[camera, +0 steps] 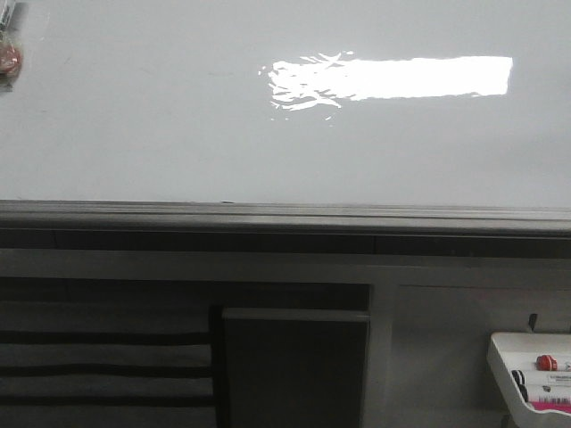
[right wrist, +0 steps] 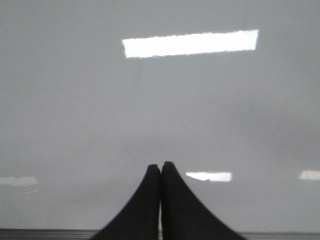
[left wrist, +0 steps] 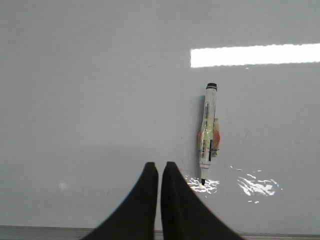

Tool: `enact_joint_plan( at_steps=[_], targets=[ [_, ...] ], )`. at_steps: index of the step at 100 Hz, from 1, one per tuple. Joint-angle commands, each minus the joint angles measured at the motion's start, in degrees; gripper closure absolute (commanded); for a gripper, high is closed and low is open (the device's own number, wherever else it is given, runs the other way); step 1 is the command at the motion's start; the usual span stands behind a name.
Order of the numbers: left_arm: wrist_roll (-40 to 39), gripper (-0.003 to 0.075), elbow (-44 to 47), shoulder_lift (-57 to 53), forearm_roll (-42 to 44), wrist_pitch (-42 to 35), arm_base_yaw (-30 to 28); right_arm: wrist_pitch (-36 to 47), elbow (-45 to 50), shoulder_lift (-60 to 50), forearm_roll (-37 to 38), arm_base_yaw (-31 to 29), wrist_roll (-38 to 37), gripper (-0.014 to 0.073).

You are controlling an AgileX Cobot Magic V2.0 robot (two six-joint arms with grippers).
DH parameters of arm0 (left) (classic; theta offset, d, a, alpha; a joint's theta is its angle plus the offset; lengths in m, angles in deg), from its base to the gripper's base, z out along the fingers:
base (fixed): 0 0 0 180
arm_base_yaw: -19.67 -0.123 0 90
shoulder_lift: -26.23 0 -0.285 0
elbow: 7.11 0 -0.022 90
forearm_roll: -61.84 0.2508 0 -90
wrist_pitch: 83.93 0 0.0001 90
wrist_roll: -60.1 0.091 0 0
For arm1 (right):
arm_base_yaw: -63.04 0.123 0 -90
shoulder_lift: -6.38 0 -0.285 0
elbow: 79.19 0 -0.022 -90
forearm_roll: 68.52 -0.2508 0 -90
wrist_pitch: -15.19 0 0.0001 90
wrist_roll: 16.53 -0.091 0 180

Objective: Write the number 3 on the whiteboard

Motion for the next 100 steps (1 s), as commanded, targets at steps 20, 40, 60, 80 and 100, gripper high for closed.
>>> enact_joint_plan(
  at_steps=[20,40,60,80,100],
  targets=[
    [-0.6,0.0739,-2.0,4.3,0.4,-4.5,0.0,3.9,-2.1,2.8,0.3,-0.3,0.8,0.0673],
    [-0.6,0.0739,-2.0,4.3,0.4,-4.5,0.0,4.2,-2.1,2.8,0.3,-0.3,0.8,0.0673],
    [-0.6,0.0738,-2.0,4.3,2.3,-4.3,0.0,4.4,-2.1,2.8,0.8,-0.3,0.8,0.0673],
    [-0.6,0.0549,-2.0,4.3,6.8,-4.3,0.0,4.6,-2.1,2.8,1.5,-0.3,0.8,0.046],
    [-0.6,0.0195,-2.0,4.3,6.1,-4.5,0.0,4.6,-2.1,2.8,1.5,-0.3,0.8,0.0021]
  ],
)
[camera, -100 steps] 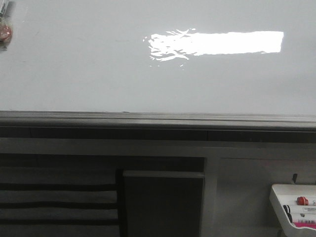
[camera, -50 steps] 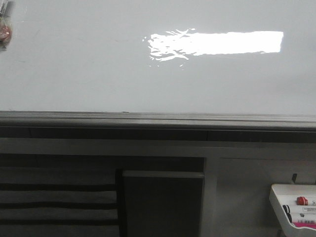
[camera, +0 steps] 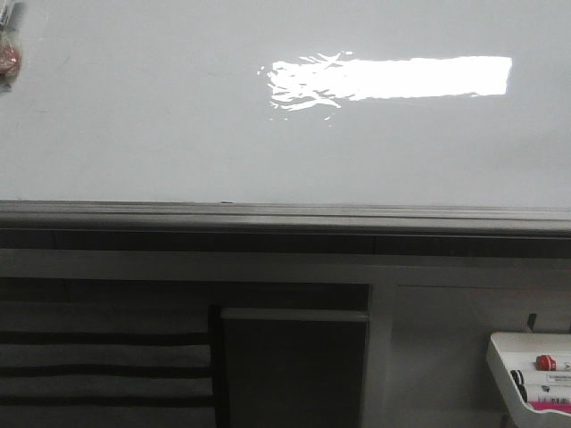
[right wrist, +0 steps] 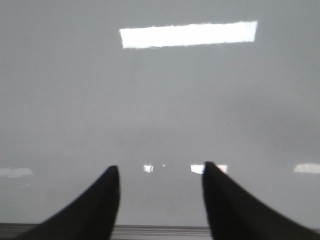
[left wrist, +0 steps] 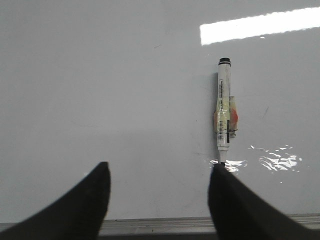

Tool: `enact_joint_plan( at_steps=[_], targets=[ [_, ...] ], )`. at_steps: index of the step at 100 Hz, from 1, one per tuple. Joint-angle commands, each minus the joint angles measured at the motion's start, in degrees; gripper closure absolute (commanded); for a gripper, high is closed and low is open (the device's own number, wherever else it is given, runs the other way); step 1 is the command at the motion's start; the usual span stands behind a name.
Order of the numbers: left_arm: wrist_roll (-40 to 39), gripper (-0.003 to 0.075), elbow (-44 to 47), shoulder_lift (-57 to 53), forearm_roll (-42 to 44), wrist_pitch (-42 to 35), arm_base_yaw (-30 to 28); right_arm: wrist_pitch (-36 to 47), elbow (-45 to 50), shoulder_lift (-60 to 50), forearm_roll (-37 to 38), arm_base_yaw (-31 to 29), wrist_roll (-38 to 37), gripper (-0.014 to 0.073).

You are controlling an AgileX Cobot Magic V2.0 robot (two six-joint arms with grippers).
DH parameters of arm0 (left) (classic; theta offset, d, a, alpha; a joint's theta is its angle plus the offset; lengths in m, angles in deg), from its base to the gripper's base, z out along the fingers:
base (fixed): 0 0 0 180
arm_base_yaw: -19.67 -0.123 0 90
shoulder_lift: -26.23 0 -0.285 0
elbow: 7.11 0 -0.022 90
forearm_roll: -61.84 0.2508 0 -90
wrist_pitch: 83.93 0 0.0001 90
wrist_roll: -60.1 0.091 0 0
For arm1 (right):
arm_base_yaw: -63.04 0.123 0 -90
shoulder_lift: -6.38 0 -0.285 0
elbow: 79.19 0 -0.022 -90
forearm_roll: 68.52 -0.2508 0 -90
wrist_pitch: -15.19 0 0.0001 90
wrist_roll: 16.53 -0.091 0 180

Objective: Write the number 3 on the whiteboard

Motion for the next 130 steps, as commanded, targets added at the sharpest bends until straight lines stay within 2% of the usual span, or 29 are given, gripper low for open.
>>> enact_joint_plan(
  at_steps=[1,9,36,50,63,77,91,130],
  targets=[
    [-0.6,0.0192,-2.0,1.0,-0.1,-4.5,0.0,4.8,-1.9,1.1,0.9,-0.3,0.6,0.0013],
    [-0.6,0.0199,-2.0,1.0,-0.1,-4.5,0.0,4.8,-1.9,1.1,0.9,-0.3,0.6,-0.0027],
    [-0.6,0.0261,-2.0,1.0,-0.7,-4.7,0.0,4.7,-1.9,1.1,0.9,-0.3,0.6,-0.0026],
    [-0.6,0.03,-1.6,1.1,-2.1,-7.4,0.0,4.9,-1.9,1.1,0.8,-0.3,0.6,-0.0026],
    [-0.4,0.0335,-2.1,3.3,-1.9,-5.6,0.6,5.8,-1.9,1.1,0.1,-0.3,0.6,-0.0026],
    [-0.3,0.0367,-4.9,9.6,-0.6,-1.8,5.3,7.0,-1.9,1.1,0.0,-0.3,0.6,-0.0026],
    [-0.3,0.0377,-7.6,17.9,0.9,-2.5,9.6,7.2,-1.9,1.1,-0.1,-0.3,0.6,-0.0026],
    [-0.3,0.0388,-16.2,42.6,1.7,-7.8,10.1,7.2,-1.9,1.1,-0.1,-0.3,0.6,-0.0026]
  ],
)
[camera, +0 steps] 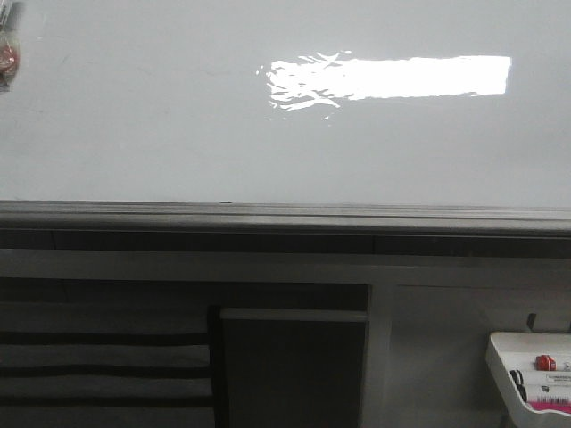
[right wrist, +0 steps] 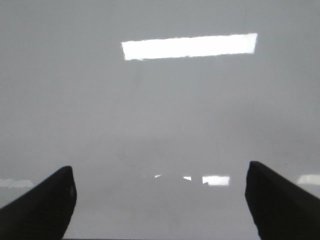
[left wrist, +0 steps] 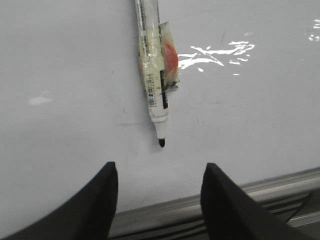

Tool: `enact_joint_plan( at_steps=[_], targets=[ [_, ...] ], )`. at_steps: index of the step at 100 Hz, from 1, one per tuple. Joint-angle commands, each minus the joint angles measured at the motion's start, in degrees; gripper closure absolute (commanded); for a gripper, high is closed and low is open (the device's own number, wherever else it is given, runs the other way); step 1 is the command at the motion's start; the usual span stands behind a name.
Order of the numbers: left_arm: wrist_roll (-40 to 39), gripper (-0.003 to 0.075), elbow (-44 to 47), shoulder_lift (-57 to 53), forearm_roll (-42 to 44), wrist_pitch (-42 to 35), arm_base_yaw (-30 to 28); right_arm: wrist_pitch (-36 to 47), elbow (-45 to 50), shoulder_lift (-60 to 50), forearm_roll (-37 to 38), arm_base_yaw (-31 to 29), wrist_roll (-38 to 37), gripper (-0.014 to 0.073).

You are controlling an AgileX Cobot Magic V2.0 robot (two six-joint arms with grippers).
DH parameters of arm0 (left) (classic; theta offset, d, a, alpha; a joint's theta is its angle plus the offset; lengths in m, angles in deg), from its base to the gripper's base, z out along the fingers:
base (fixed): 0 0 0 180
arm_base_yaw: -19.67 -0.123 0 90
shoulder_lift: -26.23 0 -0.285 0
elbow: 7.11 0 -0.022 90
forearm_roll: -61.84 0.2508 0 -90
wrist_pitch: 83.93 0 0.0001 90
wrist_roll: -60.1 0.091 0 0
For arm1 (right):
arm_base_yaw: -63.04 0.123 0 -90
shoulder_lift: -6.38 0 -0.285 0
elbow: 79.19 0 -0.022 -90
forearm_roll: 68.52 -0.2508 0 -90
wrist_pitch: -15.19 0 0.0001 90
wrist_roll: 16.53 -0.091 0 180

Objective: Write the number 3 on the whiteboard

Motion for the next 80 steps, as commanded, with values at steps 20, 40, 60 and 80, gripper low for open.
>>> enact_joint_plan(
  at_steps=[20,40,60,80],
  targets=[
    [-0.4,0.0388,-7.8,12.1,0.1,-7.0,-0.7,4.7,-1.9,1.1,0.0,-0.3,0.6,-0.0026],
    [-1.0,0.0388,-9.2,16.9,-1.8,-11.9,-2.3,4.7,-1.9,1.1,0.0,-0.3,0.6,-0.0026],
    [-1.0,0.0396,-9.3,18.4,-1.7,-14.2,-2.3,4.7,-1.9,1.1,0.0,-0.3,0.6,-0.0026],
    [-1.0,0.0559,-9.3,18.5,-1.1,-14.2,-2.3,4.7,-1.9,1.1,0.0,-0.3,0.6,-0.0026]
  ],
)
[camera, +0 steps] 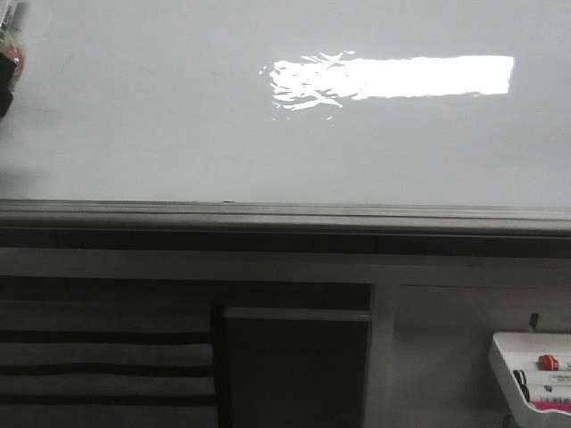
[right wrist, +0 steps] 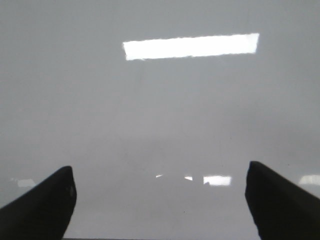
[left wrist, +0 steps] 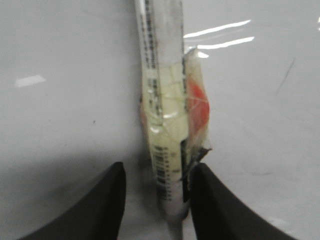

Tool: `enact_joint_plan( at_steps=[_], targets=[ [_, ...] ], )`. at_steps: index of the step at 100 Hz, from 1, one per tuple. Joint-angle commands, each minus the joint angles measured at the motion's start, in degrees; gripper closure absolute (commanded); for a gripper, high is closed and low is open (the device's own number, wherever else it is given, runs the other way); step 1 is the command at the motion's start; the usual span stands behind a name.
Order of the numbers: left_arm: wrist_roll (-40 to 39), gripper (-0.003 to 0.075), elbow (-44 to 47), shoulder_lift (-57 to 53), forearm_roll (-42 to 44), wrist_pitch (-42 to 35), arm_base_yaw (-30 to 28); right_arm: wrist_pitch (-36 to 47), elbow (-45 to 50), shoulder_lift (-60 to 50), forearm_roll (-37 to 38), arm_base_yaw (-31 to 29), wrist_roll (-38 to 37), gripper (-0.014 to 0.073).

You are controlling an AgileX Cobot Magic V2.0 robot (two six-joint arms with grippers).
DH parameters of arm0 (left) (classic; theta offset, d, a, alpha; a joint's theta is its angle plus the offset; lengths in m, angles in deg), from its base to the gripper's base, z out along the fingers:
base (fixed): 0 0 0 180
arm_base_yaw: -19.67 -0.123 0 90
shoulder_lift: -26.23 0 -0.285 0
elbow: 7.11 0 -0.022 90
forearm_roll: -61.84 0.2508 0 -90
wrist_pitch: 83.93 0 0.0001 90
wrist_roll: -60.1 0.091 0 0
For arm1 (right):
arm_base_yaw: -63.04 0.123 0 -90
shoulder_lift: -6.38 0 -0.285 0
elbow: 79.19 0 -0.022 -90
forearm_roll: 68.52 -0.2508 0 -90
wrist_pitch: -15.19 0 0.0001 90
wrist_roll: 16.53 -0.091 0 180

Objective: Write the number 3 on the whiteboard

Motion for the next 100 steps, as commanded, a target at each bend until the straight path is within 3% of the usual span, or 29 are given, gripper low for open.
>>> enact_joint_plan(
  at_steps=[1,27,41,55,72,100],
  targets=[
    [-0.6,0.0564,-1.9,-0.8,0.0,-4.7,0.0,4.7,-1.9,1.1,0.1,-0.3,0.6,-0.0026],
    [-0.6,0.0734,-1.9,-2.0,0.0,-3.6,0.7,1.2,-4.1,1.5,-1.6,-0.3,0.6,-0.0026],
    [0.9,0.0739,-2.4,-5.2,0.4,0.2,2.9,-7.6,-9.9,5.0,-5.8,-0.3,0.6,-0.0026],
    [4.9,0.0739,-5.4,-8.9,0.4,11.3,7.6,-15.1,-15.5,10.0,-10.5,-0.2,2.6,-0.0026],
    [13.5,0.0739,-10.2,-11.0,-3.5,23.7,14.8,-22.4,-20.9,18.0,-22.6,-0.2,17.1,-0.0026],
    [44.7,0.0739,-16.8,-11.1,-29.9,38.1,22.9,-42.2,-29.7,34.5,-46.2,-0.1,45.9,-0.0024]
  ],
)
